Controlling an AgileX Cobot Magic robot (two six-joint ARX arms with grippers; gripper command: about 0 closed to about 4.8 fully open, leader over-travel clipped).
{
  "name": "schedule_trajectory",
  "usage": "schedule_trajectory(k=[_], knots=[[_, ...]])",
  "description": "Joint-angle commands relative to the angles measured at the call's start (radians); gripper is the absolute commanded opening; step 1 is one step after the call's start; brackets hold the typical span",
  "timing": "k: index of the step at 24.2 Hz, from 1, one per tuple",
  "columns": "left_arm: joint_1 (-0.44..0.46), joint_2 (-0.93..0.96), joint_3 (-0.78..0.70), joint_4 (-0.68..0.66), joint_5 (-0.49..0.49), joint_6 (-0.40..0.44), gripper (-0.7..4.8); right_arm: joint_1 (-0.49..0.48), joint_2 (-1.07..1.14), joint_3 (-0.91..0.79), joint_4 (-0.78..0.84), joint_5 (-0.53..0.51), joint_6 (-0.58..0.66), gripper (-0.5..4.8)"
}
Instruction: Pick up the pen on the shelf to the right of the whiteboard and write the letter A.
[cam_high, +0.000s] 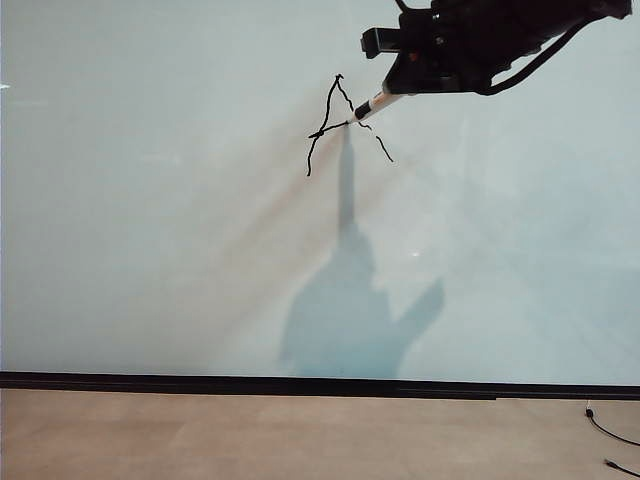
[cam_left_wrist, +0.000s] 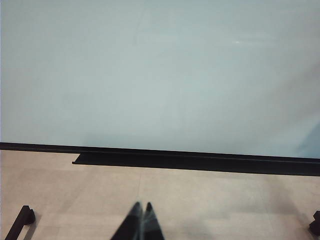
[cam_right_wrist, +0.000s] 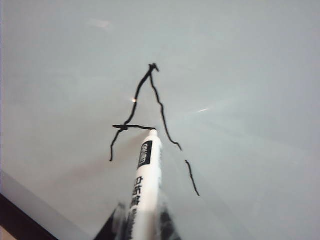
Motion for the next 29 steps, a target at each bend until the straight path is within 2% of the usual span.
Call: schedule_trajectory(k=[1,21,26,29], knots=[[0.0,0.0,0.003,0.006,0.004,0.004,-0.04,-0.005,-0.022,0.002,0.0,0.035,-0.008,-0.05],[0.0,0.0,0.003,0.006,0.004,0.004,-0.04,-0.013,-0.058,0.0,-0.044,0.046,-0.013,-0.05],[0.0,0.0,0.003,0.006,0.004,0.004,-0.04,0.032,-0.128,-0.008,-0.111,0.038,-0.029,-0.05],[0.0,0.0,0.003,0.006,0.003,0.004,-0.05,0.097,-0.256,-0.09,-0.111,0.097,-0.038,-0.05]])
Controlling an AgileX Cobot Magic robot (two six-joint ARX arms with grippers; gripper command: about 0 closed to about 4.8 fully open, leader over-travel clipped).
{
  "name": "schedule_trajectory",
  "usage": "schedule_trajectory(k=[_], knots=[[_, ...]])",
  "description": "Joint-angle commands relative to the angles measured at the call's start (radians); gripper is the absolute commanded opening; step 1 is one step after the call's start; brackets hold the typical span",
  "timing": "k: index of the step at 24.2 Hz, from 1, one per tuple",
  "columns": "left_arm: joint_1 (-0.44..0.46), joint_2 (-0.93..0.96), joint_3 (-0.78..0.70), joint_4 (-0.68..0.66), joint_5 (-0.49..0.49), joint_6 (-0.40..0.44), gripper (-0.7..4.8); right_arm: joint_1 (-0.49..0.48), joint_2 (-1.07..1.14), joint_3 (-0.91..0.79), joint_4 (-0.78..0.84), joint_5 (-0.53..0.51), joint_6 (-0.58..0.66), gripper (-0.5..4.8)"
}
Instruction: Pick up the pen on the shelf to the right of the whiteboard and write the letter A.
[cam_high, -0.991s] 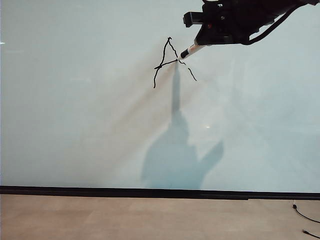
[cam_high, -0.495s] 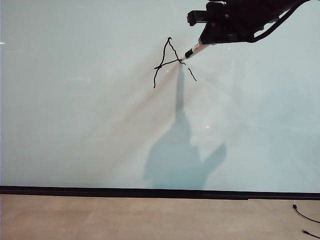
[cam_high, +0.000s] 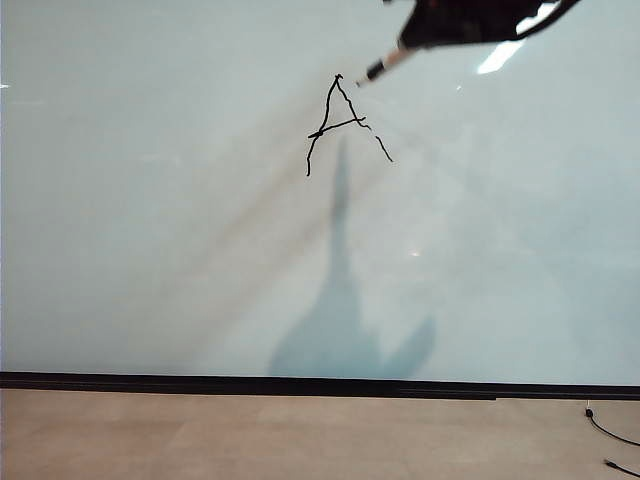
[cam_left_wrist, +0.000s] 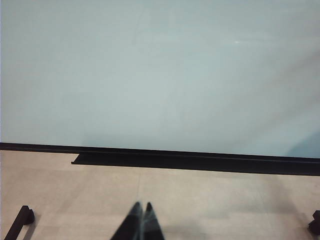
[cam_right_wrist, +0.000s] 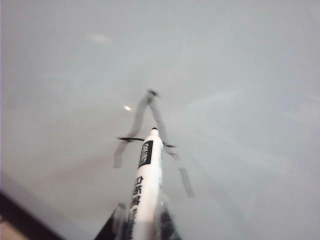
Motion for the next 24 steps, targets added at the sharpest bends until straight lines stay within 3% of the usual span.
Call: schedule_trajectory(k=[1,7,24], knots=[[0.0,0.0,0.003,0.006,0.003,0.004,-0.05,0.044,-0.121,-0.082,-0.016,0.055,-0.008,-0.05],[0.0,0.0,0.003,0.006,0.003,0.005,-0.04,0.085,-0.452,-0.331,-0.093,0.101,0.011,-0.05],[0.0,0.0,0.003,0.006,0.003,0.004,-0.04,0.085,-1.046,-0.58,-0.427,0.12,0.011,-0.05]])
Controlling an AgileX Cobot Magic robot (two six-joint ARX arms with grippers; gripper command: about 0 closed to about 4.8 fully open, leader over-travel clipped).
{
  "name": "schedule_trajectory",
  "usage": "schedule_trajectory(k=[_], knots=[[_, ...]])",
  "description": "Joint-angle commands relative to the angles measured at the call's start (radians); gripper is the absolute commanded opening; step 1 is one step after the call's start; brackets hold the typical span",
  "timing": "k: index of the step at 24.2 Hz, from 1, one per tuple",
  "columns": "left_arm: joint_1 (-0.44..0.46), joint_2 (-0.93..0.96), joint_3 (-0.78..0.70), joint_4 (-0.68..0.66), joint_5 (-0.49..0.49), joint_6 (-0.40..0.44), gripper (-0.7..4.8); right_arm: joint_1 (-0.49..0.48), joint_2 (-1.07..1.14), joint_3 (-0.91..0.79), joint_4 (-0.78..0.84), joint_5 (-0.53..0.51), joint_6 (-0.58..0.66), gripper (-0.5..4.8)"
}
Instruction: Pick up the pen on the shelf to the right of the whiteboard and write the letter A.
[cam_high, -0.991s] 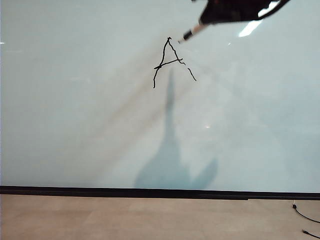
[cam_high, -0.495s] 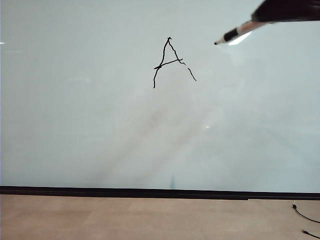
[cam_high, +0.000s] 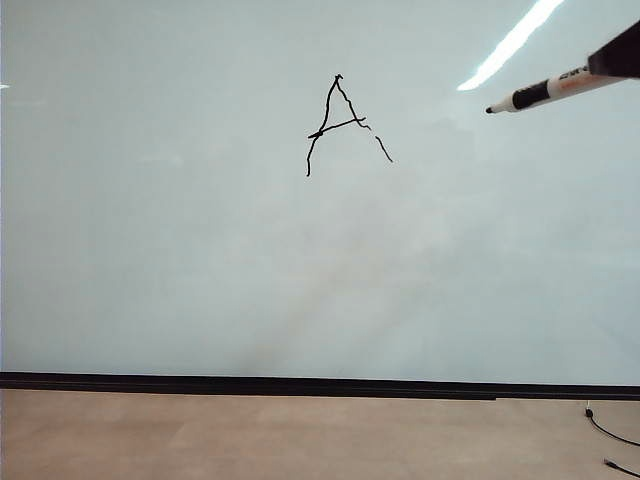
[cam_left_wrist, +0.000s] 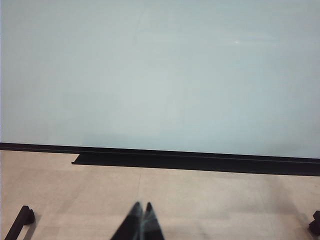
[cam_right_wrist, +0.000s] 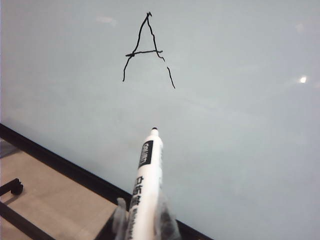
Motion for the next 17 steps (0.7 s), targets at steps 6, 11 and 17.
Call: schedule_trajectory(k=[6,11,17], knots=[[0.0,0.0,0.003,0.006,0.003,0.004,-0.04,-0.003,-0.185,-0.024,-0.163,0.044,0.005,-0.05],[0.0,0.0,0.003,0.006,0.003,0.004,-0.04,-0.006,-0.185,-0.049,-0.173,0.078,0.008,-0.05],[0.0,0.0,0.003,0.006,0.003,0.004,-0.04,-0.008,-0.185,-0.106,-0.091,0.077,0.023,-0.05]])
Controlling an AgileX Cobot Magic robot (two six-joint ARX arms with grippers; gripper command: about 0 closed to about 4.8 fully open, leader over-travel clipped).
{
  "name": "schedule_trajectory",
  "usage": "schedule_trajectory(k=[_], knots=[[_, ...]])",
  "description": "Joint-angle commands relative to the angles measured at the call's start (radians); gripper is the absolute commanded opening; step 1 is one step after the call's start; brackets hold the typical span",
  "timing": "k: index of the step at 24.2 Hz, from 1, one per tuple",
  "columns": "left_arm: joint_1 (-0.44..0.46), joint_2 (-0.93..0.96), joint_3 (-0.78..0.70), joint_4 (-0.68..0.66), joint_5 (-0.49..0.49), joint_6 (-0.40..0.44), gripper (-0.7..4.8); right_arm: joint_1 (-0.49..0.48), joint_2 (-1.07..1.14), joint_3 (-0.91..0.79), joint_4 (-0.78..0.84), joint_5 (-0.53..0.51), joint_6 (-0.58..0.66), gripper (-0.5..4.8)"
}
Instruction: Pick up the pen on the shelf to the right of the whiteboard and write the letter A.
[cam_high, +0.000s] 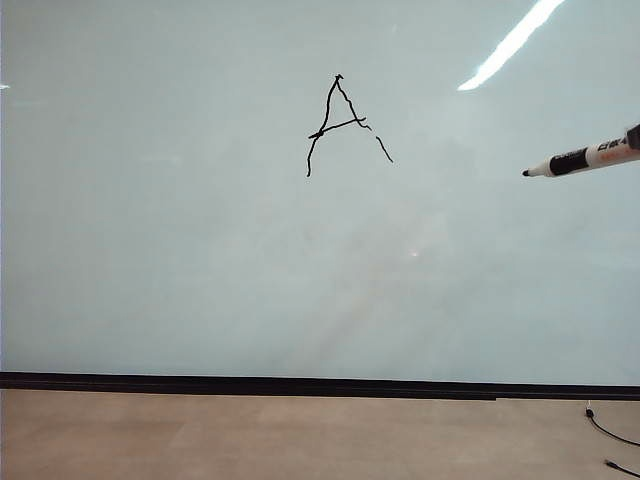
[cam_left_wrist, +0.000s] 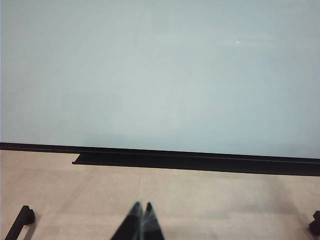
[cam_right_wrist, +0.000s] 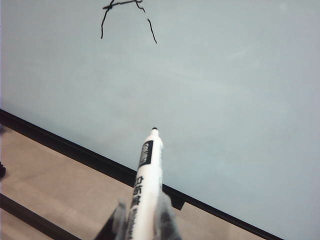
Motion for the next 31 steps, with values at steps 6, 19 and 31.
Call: schedule_trajectory(k=[6,19,31], knots=[[0.0,0.0,0.003,0.006,0.003,0.004,-0.04,-0.005,0.0,-0.009,0.017,0.032,0.001,-0.05],[0.0,0.0,0.003,0.006,0.003,0.005,-0.04,-0.525,0.0,-0.009,0.04,-0.305,0.061,-0.05],[0.0,0.0,0.003,0.006,0.003,0.005,-0.04,-0.796,0.0,-0.01,0.032,-0.386,0.153,-0.05]])
